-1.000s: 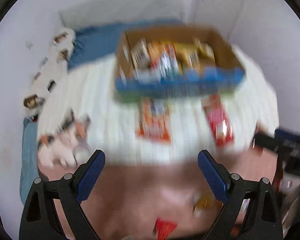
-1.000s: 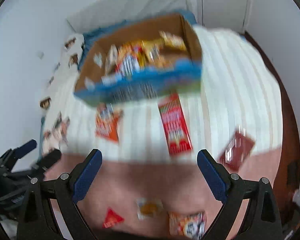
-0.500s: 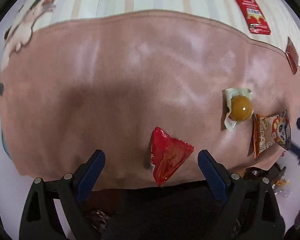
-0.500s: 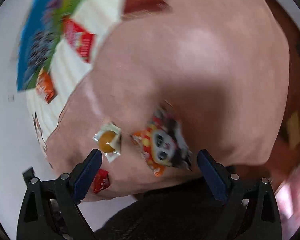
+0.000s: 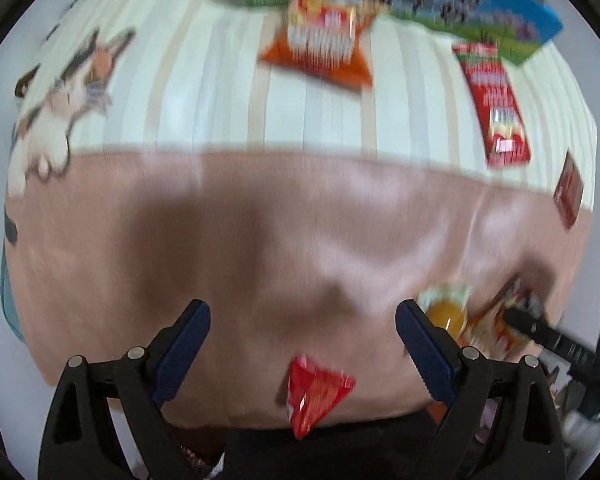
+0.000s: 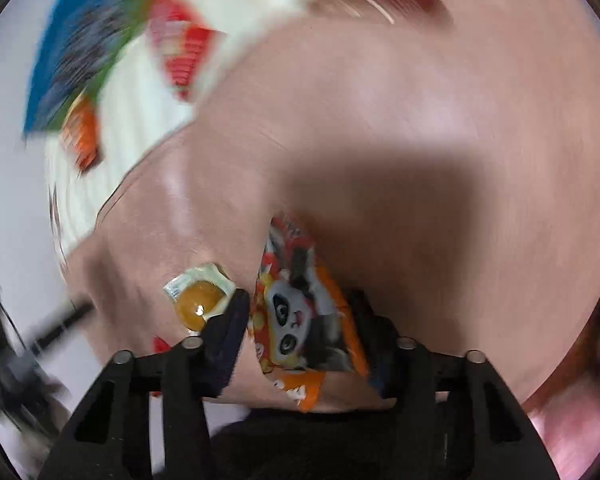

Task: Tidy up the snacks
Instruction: 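Grasp a panda snack bag with left tool while right grasps another panda bag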

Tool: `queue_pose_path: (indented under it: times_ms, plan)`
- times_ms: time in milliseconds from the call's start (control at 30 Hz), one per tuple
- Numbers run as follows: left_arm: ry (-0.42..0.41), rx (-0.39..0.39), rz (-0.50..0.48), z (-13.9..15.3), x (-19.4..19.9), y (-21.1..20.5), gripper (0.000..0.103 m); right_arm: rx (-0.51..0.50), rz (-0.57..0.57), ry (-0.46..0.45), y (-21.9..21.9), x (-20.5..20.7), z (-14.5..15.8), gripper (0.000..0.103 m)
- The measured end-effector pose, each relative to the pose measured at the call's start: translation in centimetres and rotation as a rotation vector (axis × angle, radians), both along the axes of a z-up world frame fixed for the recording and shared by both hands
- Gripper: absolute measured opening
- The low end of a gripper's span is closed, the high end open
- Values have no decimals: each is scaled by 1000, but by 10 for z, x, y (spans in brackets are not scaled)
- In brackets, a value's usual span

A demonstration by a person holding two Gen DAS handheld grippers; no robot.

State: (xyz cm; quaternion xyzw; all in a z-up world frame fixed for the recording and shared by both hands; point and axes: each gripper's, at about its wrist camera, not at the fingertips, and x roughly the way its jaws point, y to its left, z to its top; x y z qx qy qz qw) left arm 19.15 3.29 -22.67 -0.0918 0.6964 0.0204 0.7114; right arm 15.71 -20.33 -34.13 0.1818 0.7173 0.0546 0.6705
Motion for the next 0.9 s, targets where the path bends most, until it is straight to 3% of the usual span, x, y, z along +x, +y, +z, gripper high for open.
queue_pose_path:
  times_ms: [33,100,267,333,367,400,567,767,900]
  plan:
    - [-19,2,3,5,10,0,95,-35,55,-29,6,8,7,48]
    - [-50,7,9,11,26,0,95,-56,128,-61,17,25,15,38]
    - [-112,5,24,22,82,-1,95,-79,195,-91,36,74,25,38]
    - [-119,17,15,23,109,0,95,-52,117,-93,29,87,33,48]
    - [-122,22,9,22,123,-1,95,-54,89,-90,26,88,36,69]
    - [-123,28,2,19,131,2,95,-50,47,-92,22,87,39,83]
    - [-147,81,-64,12,177,-11,95,76,-282,-100,-14,47,46,83]
    - [-97,163,-207,-26,200,-45,95,110,-461,9,-19,-17,19,83]
    - [-113,182,-229,-30,196,-56,59,116,-522,88,-17,-37,-2,83]
